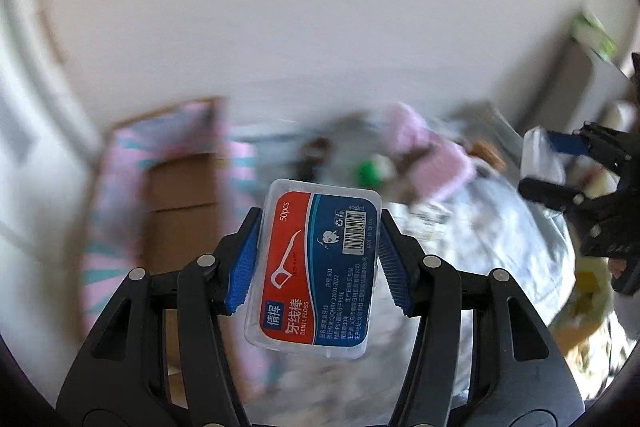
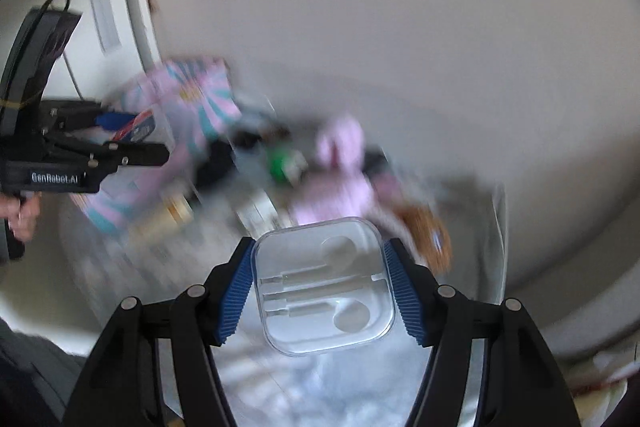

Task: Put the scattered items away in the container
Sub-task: 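Carry both items into the cardboard box and open both tools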

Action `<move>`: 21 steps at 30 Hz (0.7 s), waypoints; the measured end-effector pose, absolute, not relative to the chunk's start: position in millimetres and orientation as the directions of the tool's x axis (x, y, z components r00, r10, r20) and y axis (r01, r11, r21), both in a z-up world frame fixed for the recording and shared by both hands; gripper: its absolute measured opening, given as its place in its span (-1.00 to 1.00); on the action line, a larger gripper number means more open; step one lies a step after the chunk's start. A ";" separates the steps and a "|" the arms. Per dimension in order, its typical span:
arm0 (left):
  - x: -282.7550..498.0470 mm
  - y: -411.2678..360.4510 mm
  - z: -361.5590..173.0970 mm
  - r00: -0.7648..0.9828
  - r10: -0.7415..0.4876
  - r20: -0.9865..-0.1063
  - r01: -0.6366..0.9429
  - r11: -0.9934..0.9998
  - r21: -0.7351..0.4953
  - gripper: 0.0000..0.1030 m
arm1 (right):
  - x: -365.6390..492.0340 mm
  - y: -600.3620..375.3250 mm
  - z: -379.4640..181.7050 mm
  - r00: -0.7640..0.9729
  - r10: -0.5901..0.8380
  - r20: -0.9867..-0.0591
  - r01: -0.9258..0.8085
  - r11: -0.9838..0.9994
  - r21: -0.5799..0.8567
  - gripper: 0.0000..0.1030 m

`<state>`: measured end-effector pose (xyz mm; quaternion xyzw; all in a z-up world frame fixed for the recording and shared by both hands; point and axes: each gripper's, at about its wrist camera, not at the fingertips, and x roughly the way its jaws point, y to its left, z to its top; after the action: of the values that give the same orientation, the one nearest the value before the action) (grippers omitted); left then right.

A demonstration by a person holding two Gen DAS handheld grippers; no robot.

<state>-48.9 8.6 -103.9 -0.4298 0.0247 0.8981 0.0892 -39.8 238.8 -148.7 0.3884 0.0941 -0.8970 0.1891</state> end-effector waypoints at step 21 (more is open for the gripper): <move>-66.4 -129.1 -171.3 -0.490 0.038 -0.871 0.047 -0.996 -0.071 0.01 | -196.6 -63.3 -179.5 -0.341 -0.432 -0.835 0.710 -0.700 0.072 0.18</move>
<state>-66.4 -129.1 -171.3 -0.5048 -0.0425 0.8622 -0.0026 -196.6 -63.3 -179.5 0.4511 0.1542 -0.8041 0.3551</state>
